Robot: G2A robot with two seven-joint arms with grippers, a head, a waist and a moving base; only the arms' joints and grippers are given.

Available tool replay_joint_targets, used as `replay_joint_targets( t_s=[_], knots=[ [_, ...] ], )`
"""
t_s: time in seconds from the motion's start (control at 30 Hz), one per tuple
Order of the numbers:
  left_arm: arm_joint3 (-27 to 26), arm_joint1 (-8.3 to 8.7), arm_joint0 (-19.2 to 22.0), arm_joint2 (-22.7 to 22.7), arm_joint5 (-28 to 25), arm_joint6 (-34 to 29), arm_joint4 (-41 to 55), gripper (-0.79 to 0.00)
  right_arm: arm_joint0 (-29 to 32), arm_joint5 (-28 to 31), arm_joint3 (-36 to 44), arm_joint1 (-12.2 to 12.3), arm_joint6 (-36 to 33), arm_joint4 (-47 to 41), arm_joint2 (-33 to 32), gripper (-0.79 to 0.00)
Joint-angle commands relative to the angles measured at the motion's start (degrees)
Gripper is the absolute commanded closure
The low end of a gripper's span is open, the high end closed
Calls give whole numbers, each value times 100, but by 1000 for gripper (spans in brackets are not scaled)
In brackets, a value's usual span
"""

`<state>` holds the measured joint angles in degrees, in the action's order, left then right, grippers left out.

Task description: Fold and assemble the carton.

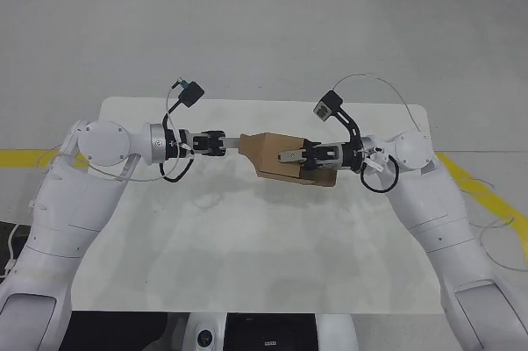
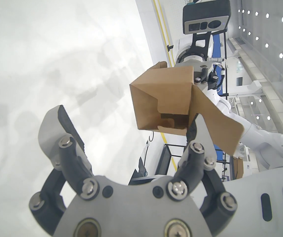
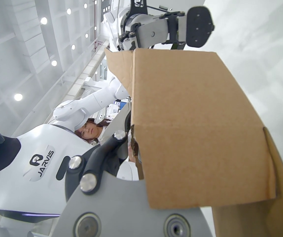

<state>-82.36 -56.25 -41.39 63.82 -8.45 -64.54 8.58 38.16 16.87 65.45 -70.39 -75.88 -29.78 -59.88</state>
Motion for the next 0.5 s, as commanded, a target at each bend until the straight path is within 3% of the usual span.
replay_joint_targets(
  t_s=[0.0,0.47],
  knots=[
    [33,15,-17,65,0,4,17,-785,34,-99,18,29,82,140,-51,0],
    [-366,65,-131,157,-33,105,-277,-785,118,-689,404,91,491,901,63,0]
  ],
)
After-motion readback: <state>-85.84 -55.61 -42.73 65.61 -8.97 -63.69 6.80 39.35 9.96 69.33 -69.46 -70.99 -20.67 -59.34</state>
